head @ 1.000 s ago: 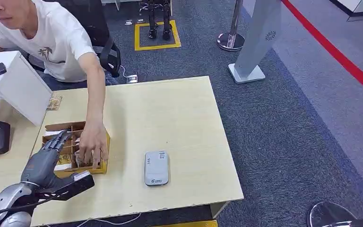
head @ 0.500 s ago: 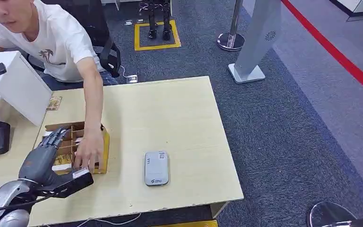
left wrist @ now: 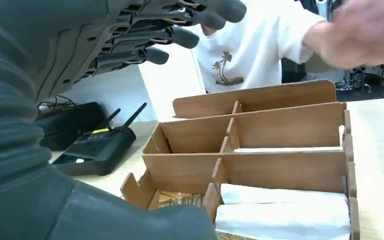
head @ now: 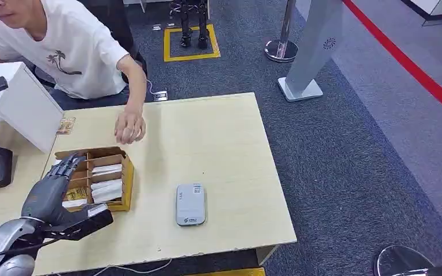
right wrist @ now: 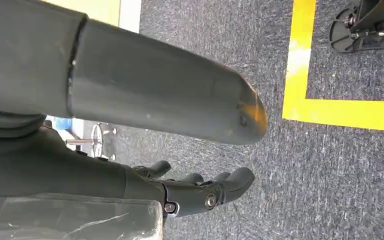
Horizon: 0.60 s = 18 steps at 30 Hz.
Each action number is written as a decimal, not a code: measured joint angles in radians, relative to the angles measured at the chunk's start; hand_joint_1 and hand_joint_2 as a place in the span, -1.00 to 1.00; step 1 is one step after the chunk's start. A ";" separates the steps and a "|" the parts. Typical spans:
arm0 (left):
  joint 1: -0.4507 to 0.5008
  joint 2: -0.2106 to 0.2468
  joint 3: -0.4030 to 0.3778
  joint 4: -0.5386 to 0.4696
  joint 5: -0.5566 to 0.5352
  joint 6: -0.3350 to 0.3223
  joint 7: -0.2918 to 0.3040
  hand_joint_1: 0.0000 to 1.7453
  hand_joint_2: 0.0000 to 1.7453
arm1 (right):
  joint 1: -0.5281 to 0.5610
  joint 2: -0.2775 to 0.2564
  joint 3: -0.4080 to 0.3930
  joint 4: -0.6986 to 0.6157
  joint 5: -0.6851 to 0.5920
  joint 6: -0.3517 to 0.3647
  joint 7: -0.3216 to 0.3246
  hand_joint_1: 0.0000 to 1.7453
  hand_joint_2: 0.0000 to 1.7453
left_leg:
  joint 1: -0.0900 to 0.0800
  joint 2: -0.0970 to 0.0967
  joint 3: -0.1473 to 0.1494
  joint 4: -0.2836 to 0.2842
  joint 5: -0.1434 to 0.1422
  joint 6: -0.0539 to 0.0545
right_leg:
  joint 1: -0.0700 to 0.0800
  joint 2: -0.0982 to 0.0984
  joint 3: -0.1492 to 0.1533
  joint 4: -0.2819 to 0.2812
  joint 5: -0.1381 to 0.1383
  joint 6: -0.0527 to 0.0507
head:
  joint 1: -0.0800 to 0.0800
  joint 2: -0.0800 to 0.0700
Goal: Pass the card to the sensor for recognition and then transmit it.
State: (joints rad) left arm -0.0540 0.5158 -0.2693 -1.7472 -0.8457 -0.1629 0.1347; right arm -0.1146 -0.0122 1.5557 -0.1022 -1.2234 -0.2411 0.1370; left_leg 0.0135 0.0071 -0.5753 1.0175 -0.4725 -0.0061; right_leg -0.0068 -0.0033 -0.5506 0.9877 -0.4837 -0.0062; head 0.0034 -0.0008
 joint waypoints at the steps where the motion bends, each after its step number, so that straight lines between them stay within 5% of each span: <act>1: 0.000 0.000 0.000 0.000 0.000 0.000 0.000 -1.00 1.00 | 0.000 0.000 0.000 0.000 0.000 0.000 0.000 -1.00 1.00 | 0.000 0.000 0.000 0.000 0.000 0.000 | 0.000 0.000 0.000 0.000 0.000 0.000 | 0.000 0.000; 18: 0.052 -0.027 -0.003 0.005 0.007 -0.001 -0.001 -1.00 1.00 | 0.000 0.000 0.000 0.000 0.027 0.000 0.003 -1.00 1.00 | 0.000 0.000 0.000 0.000 0.000 0.000 | 0.000 0.000 0.000 0.000 0.000 0.000 | 0.000 0.000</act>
State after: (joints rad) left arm -0.0022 0.4887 -0.2728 -1.7426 -0.8389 -0.1640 0.1339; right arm -0.1148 -0.0122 1.5557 -0.1026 -1.1967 -0.2411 0.1400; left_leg 0.0135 0.0071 -0.5754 1.0175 -0.4726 -0.0060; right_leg -0.0068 -0.0032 -0.5507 0.9876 -0.4838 -0.0062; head 0.0034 -0.0008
